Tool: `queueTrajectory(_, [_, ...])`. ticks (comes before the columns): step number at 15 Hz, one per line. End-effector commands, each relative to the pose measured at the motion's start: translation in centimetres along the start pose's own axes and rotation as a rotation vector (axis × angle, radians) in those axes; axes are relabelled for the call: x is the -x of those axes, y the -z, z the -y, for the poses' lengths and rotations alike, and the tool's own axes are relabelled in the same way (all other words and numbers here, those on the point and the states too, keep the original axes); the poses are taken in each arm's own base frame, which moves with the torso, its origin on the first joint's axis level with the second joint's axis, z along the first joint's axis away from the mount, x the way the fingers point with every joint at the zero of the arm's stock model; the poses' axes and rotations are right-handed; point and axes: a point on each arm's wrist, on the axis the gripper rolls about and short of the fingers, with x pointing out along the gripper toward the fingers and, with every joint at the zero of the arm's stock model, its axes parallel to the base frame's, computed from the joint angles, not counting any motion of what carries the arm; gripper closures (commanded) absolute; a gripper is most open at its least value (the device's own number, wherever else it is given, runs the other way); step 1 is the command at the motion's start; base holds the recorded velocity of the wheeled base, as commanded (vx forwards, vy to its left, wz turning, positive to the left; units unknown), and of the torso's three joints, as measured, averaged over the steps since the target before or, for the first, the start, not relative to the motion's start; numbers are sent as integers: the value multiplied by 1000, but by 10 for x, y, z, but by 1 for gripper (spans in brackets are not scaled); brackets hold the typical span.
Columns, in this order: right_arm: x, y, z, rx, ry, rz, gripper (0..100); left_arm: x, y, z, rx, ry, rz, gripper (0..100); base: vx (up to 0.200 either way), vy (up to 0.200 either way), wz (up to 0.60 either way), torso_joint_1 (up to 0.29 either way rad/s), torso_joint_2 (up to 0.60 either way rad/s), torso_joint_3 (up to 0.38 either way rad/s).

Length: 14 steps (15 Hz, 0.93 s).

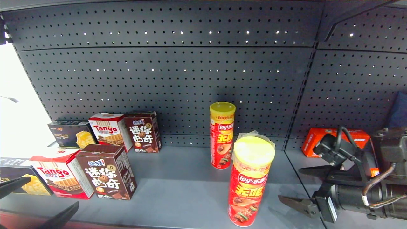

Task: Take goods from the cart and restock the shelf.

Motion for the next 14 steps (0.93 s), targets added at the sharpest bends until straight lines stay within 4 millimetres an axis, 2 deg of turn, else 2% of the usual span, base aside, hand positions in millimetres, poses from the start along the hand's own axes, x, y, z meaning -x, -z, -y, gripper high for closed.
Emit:
queueTrajectory(1, [-16,0,-1,1,-14,-44,0,-4,0,1,0,2,-20,0,0,0,0,0,0,0])
queueTrajectory(4, [-20,-4,-3,9,-26,-43,0,-7,0,1,-2,7,-30,0,0,0,0,0,0,0])
queueTrajectory(9, [-47,-20,-9,31,-62,-53,0,-11,2,2,0,23,-54,0,0,0,0,0,0,0])
queueTrajectory(14, [-58,-19,-21,55,-101,-77,0,-11,4,3,2,22,-60,0,0,0,0,0,0,0])
